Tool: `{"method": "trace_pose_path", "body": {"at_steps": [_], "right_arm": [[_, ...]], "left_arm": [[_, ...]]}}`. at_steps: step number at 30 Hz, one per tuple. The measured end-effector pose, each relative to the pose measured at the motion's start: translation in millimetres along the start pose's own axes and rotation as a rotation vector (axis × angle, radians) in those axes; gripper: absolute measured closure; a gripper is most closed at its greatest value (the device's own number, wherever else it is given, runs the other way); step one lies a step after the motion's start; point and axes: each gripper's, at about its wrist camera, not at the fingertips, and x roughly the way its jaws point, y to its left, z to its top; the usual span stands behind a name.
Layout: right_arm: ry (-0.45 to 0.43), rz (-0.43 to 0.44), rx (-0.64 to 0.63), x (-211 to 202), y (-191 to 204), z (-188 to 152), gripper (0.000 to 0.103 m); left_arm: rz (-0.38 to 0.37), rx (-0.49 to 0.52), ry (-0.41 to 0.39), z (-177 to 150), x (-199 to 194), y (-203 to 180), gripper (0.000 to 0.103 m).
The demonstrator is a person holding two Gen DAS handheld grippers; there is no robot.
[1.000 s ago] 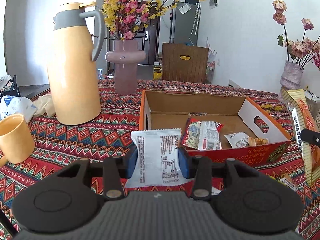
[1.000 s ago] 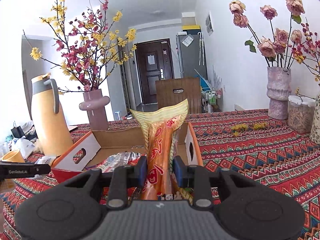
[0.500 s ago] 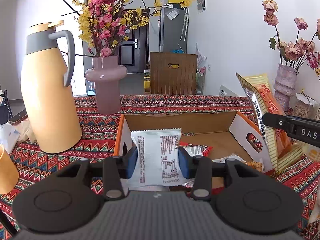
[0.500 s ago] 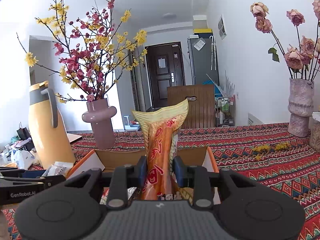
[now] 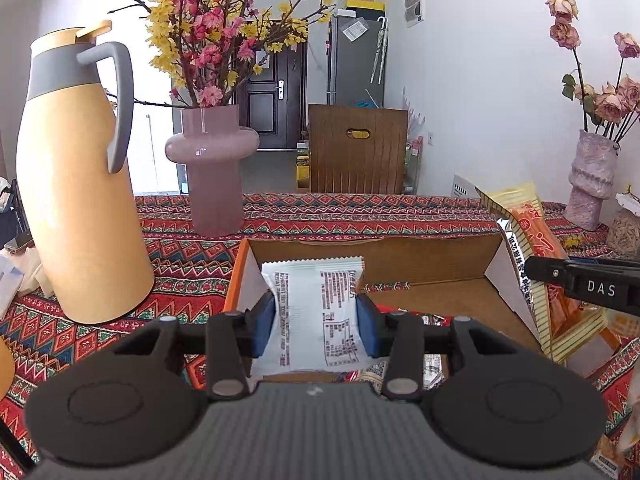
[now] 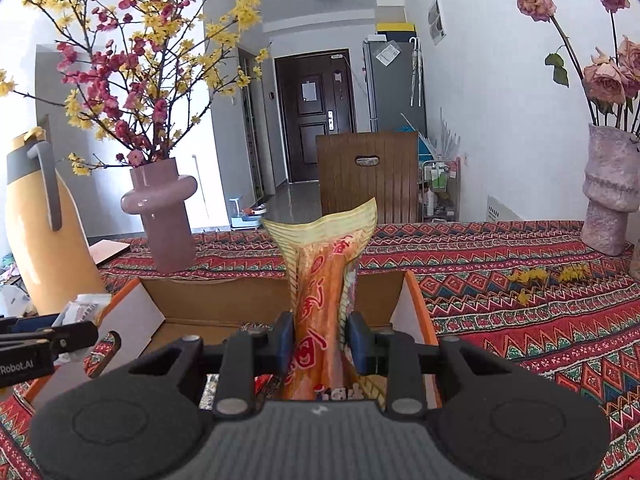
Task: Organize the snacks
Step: 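Carry both packets into the box and open both tools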
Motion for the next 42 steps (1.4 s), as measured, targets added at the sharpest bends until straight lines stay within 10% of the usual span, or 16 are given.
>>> {"method": "trace_pose_path", "body": {"at_steps": [8,16,42], "right_arm": [[0.061,-0.031,-0.005,14.6,0.7,-7.4,0.068],[0.009,-0.047,0.018,1.0,-3.7,-8.4,0.006],[-0.099,-0.05,-0.003,-46.8,0.9,2.9,0.0]], "left_arm": [[-0.022,0.002,0.006,-3.4,0.5,1.2,0.054],[-0.022,-0.009,-0.059,-3.9,-14.9,2.0,0.012],[-0.023,-0.01,-0.113,1.8,-50.3,-2.5,0.0]]}}
